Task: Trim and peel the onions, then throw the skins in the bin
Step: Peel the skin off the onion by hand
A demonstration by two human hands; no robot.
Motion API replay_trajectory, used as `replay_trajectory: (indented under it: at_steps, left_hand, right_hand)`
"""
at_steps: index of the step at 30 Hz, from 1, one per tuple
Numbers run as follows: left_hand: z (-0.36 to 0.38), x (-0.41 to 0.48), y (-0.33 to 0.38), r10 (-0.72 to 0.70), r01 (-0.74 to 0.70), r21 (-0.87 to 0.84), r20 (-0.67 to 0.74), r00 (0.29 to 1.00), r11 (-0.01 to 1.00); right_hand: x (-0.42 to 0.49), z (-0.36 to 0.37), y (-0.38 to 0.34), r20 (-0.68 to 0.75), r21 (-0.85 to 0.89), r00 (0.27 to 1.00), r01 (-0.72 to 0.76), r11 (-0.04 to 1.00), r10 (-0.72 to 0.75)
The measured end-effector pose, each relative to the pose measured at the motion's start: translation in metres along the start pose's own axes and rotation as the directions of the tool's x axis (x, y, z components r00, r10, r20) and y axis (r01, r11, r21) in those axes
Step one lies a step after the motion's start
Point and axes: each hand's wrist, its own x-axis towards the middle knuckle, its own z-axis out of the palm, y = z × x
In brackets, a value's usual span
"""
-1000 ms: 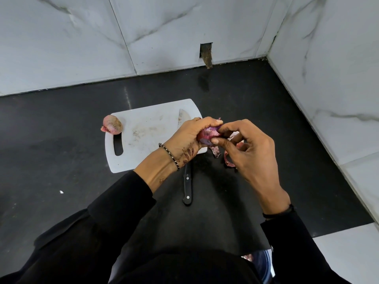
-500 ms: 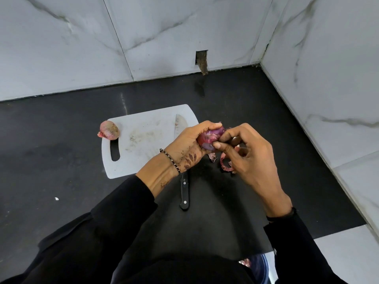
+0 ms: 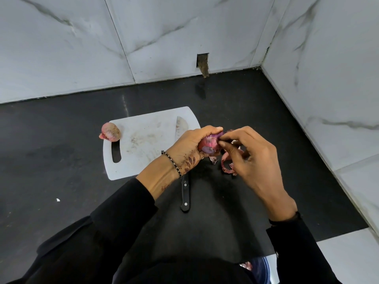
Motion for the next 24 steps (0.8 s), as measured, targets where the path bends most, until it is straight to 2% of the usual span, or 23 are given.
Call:
replay_trajectory:
  at_steps: [4, 10, 14, 24]
  left_hand:
    - [-0.002, 0.000, -0.003, -0.010, 0.009, -0.031, -0.030, 1.000, 0.999]
    - [-0.001, 0.001, -0.005, -0.035, 0.029, -0.064, -0.099, 0.994, 0.998]
    - [0.000, 0.002, -0.008, -0.080, 0.064, -0.118, -0.130, 0.988, 0.991]
    - [0.002, -0.001, -0.004, -0.173, 0.104, -0.267, -0.249, 0.953, 0.958]
  right_hand:
    - [-0.001, 0.008, 0.000, 0.097, -0.139, 0.995, 0.019, 0.990, -0.006]
    - [-0.010, 0.009, -0.005, 0.225, -0.090, 0.974, 0.018, 0.996, 0.003]
    - [-0.013, 0.007, 0.000, 0.292, 0.009, 0.956, -0.028, 1.000, 0.024]
    - [-0.021, -0.003, 0.010, 0.357, 0.009, 0.932, -0.067, 0.998, 0.059]
